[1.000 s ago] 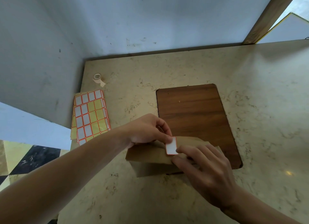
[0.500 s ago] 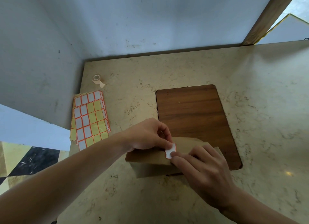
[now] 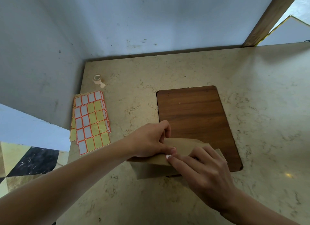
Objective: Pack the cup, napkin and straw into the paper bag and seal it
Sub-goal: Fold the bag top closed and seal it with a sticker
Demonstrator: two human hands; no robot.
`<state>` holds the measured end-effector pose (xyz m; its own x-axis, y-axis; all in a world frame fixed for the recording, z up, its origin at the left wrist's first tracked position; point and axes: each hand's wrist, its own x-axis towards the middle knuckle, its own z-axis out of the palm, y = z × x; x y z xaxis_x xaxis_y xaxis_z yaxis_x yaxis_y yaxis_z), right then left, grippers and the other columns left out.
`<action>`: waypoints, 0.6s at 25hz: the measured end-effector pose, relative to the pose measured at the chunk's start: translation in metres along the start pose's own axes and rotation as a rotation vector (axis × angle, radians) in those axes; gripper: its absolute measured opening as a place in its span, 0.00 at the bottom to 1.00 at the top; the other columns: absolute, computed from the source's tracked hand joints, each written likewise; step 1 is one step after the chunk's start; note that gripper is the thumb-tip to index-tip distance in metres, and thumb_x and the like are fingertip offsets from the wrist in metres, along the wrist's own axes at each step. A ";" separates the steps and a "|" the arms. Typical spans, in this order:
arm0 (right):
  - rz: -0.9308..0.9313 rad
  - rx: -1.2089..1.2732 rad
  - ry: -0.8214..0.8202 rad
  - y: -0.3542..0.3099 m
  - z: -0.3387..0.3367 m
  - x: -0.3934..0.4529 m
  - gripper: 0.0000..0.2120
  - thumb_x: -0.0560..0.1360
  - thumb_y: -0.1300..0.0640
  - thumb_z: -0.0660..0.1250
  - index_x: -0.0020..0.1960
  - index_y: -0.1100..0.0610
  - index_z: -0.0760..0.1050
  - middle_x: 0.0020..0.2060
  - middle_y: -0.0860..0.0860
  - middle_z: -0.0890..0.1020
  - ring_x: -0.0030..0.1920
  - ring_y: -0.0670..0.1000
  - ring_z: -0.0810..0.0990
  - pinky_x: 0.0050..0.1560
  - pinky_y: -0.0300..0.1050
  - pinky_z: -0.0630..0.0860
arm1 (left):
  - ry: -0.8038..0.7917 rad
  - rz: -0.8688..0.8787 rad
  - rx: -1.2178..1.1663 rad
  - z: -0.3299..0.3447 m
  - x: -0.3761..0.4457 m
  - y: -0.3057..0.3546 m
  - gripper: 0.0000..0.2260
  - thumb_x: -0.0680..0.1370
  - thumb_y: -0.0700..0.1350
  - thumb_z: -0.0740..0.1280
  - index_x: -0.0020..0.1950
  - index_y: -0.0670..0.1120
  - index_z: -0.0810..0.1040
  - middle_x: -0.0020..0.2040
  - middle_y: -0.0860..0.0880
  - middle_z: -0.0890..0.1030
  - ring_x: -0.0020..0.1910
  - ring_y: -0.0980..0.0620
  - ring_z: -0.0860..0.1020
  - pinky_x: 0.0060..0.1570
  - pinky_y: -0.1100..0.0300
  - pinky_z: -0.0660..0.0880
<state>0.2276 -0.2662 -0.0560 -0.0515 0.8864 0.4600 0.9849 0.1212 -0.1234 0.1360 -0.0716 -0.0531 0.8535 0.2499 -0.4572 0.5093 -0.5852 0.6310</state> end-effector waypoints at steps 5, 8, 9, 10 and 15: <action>-0.010 -0.003 -0.015 -0.001 0.001 0.001 0.07 0.76 0.58 0.69 0.52 0.57 0.84 0.45 0.50 0.86 0.34 0.51 0.76 0.35 0.47 0.71 | 0.123 -0.026 0.227 0.004 0.007 -0.005 0.13 0.74 0.62 0.66 0.46 0.55 0.68 0.40 0.58 0.73 0.38 0.57 0.72 0.34 0.62 0.66; -0.004 0.000 -0.010 -0.001 0.001 0.002 0.07 0.77 0.58 0.68 0.51 0.56 0.84 0.44 0.50 0.86 0.35 0.50 0.76 0.35 0.47 0.71 | 0.104 -0.062 0.203 0.006 0.010 -0.006 0.17 0.74 0.67 0.62 0.46 0.54 0.69 0.41 0.56 0.74 0.39 0.56 0.72 0.36 0.60 0.69; -0.001 -0.001 -0.005 -0.001 0.000 0.002 0.07 0.77 0.58 0.68 0.51 0.56 0.84 0.44 0.50 0.86 0.35 0.50 0.76 0.35 0.47 0.71 | 0.066 -0.084 0.211 0.006 0.011 -0.005 0.20 0.72 0.70 0.61 0.46 0.54 0.69 0.42 0.55 0.74 0.40 0.55 0.72 0.37 0.59 0.70; 0.000 -0.004 -0.005 -0.002 0.000 0.002 0.07 0.78 0.58 0.67 0.51 0.56 0.84 0.43 0.50 0.86 0.35 0.50 0.76 0.35 0.47 0.71 | 0.029 -0.104 0.240 0.007 0.012 -0.005 0.22 0.70 0.72 0.60 0.46 0.54 0.69 0.43 0.55 0.74 0.41 0.55 0.72 0.38 0.58 0.71; 0.016 -0.014 0.000 -0.001 -0.001 0.003 0.08 0.79 0.58 0.65 0.50 0.56 0.84 0.43 0.50 0.86 0.34 0.52 0.77 0.34 0.49 0.73 | 0.006 -0.118 0.327 0.005 0.015 -0.004 0.20 0.72 0.69 0.61 0.48 0.53 0.69 0.46 0.53 0.74 0.43 0.54 0.70 0.40 0.57 0.68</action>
<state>0.2262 -0.2639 -0.0537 -0.0355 0.8881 0.4582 0.9878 0.1007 -0.1188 0.1461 -0.0698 -0.0651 0.7920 0.3347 -0.5106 0.5433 -0.7679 0.3393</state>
